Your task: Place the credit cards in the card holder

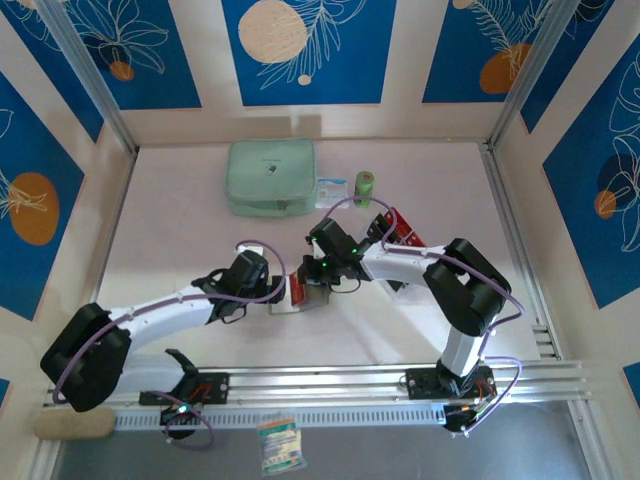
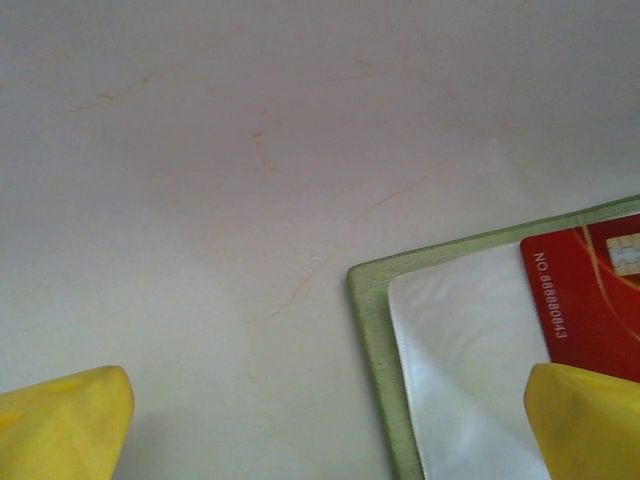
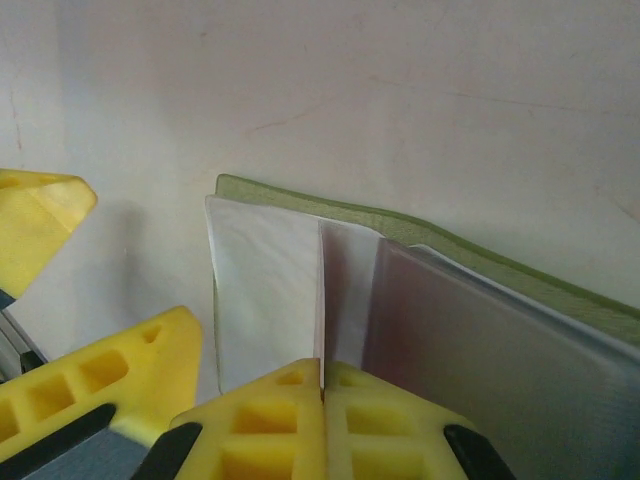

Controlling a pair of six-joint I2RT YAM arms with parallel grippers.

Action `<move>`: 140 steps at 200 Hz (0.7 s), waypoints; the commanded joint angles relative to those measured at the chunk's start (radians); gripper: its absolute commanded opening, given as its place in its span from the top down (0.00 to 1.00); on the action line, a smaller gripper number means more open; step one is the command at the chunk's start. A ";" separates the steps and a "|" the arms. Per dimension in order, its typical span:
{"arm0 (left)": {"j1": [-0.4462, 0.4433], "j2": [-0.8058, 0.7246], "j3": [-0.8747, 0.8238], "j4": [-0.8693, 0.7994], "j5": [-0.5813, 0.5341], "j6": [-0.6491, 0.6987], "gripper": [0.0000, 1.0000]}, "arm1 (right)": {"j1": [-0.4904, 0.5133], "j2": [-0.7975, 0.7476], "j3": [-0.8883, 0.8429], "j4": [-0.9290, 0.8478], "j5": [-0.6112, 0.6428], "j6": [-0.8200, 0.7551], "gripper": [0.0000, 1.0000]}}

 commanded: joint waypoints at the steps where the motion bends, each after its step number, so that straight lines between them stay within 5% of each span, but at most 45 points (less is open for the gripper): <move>1: 0.010 -0.019 0.010 -0.019 0.043 -0.018 0.00 | 0.005 0.009 -0.021 0.018 -0.013 0.020 1.00; 140: 0.010 0.131 -0.054 0.022 0.030 -0.080 0.00 | -0.049 -0.128 -0.145 0.155 -0.016 0.041 1.00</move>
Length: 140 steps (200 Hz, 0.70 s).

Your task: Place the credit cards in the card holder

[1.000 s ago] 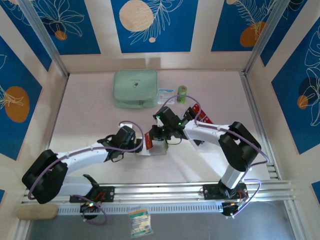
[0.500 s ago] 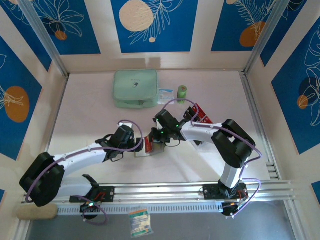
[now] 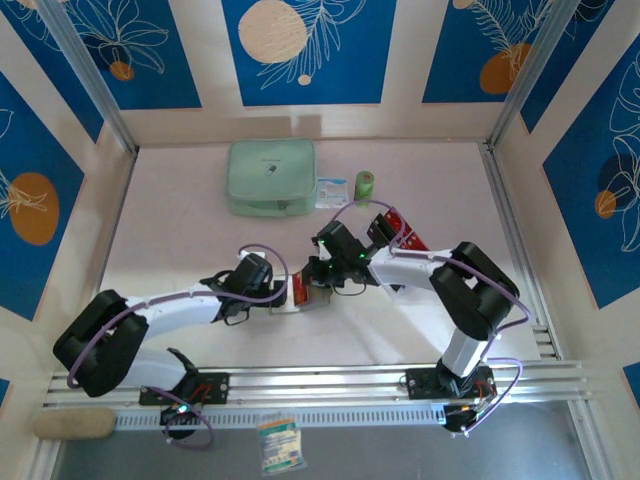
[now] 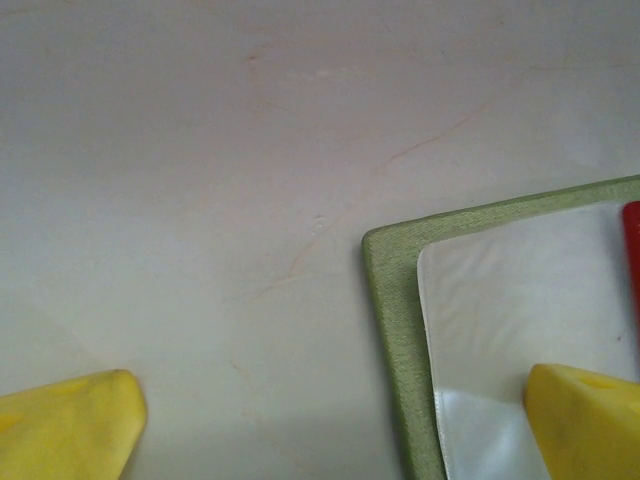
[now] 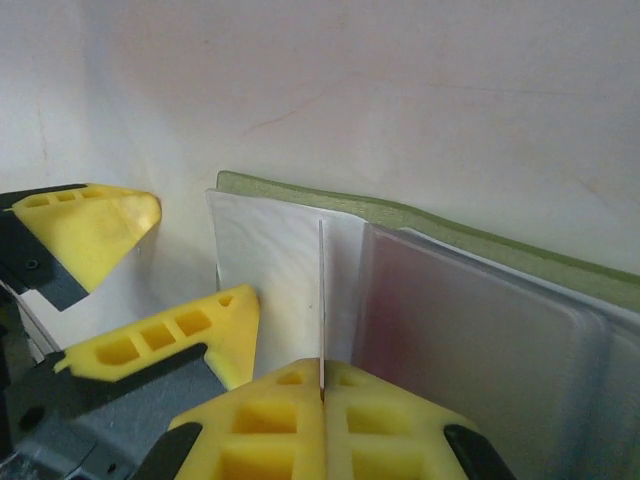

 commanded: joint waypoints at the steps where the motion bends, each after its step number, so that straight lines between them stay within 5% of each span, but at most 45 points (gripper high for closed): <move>1: 0.010 0.028 -0.037 -0.021 0.006 -0.029 0.00 | -0.022 -0.066 -0.051 0.064 0.001 0.010 1.00; 140: 0.010 0.013 -0.038 -0.033 0.000 -0.018 0.00 | -0.057 -0.052 -0.227 0.403 -0.033 0.149 1.00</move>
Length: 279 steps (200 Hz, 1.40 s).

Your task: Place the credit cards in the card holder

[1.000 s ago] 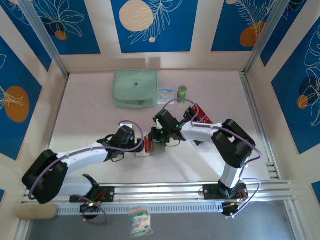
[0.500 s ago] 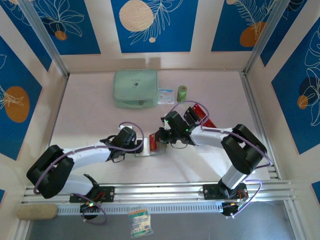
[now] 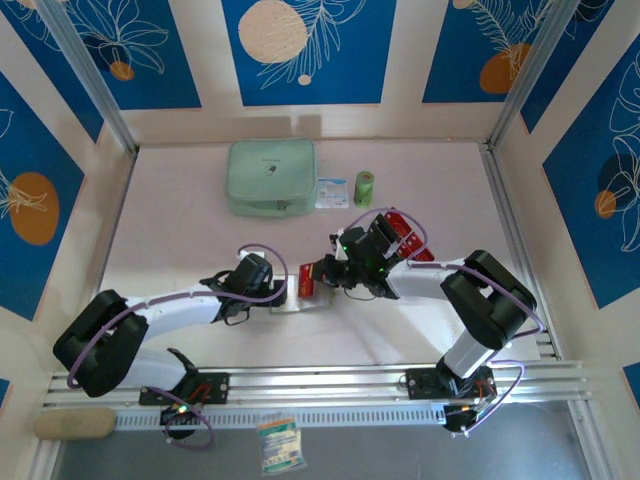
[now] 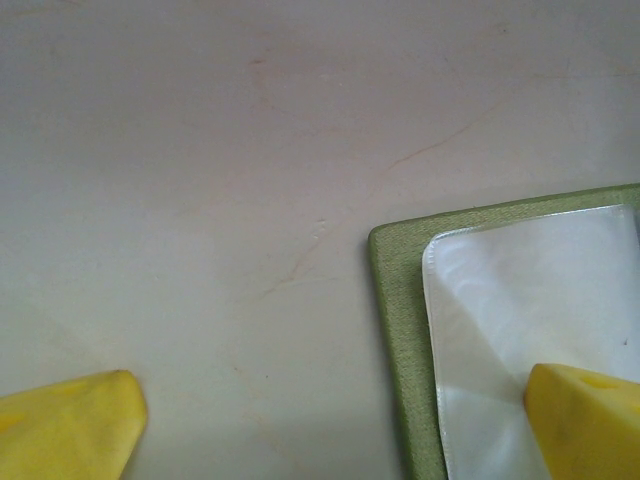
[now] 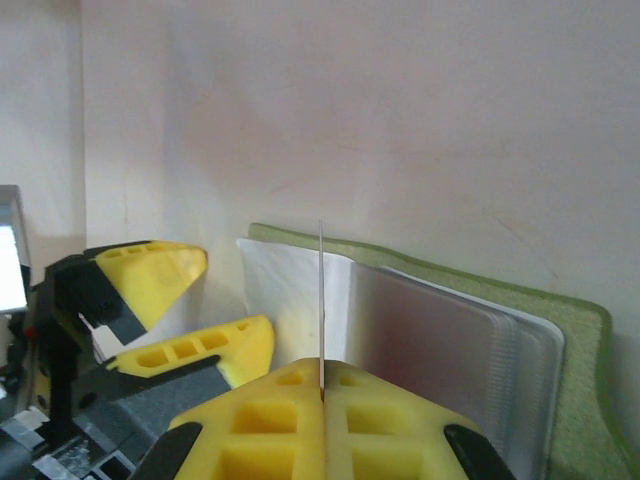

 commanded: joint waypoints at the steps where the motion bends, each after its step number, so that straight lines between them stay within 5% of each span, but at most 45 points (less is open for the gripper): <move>1: 0.011 0.013 -0.037 -0.039 0.004 -0.009 0.00 | -0.004 0.024 -0.018 0.064 -0.024 0.033 1.00; 279: 0.010 0.013 -0.039 -0.029 0.007 -0.006 0.00 | 0.008 0.145 -0.051 0.209 -0.120 0.094 1.00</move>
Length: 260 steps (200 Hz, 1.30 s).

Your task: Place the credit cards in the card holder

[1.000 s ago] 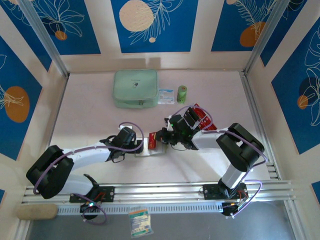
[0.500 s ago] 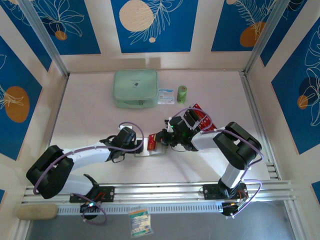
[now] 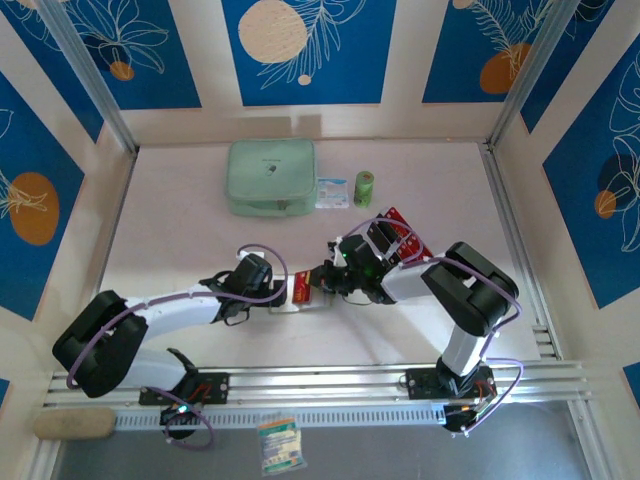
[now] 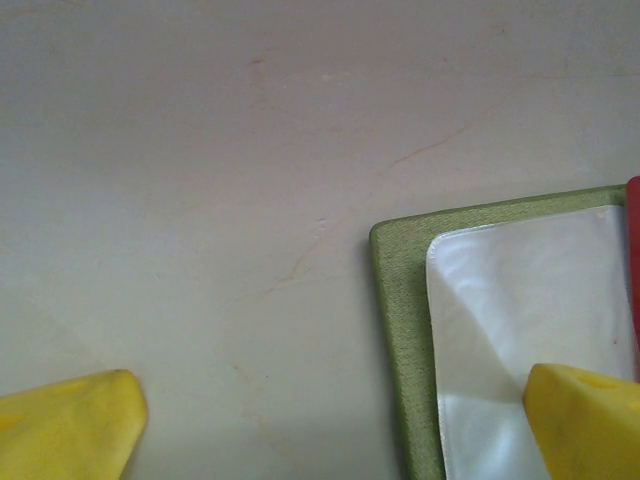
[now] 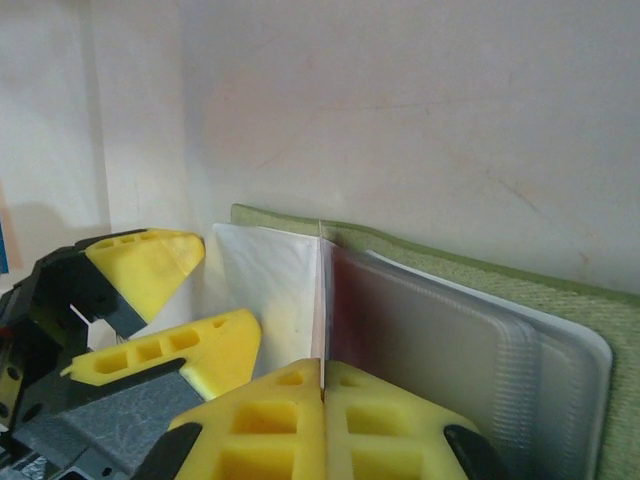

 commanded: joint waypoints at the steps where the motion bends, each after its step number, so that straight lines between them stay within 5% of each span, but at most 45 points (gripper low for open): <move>1: 0.010 0.018 -0.034 -0.032 0.006 -0.005 0.00 | 0.005 0.028 0.003 0.016 -0.036 0.008 1.00; 260: 0.010 0.013 -0.034 -0.035 0.000 0.002 0.00 | 0.012 0.030 0.008 -0.075 -0.065 0.000 1.00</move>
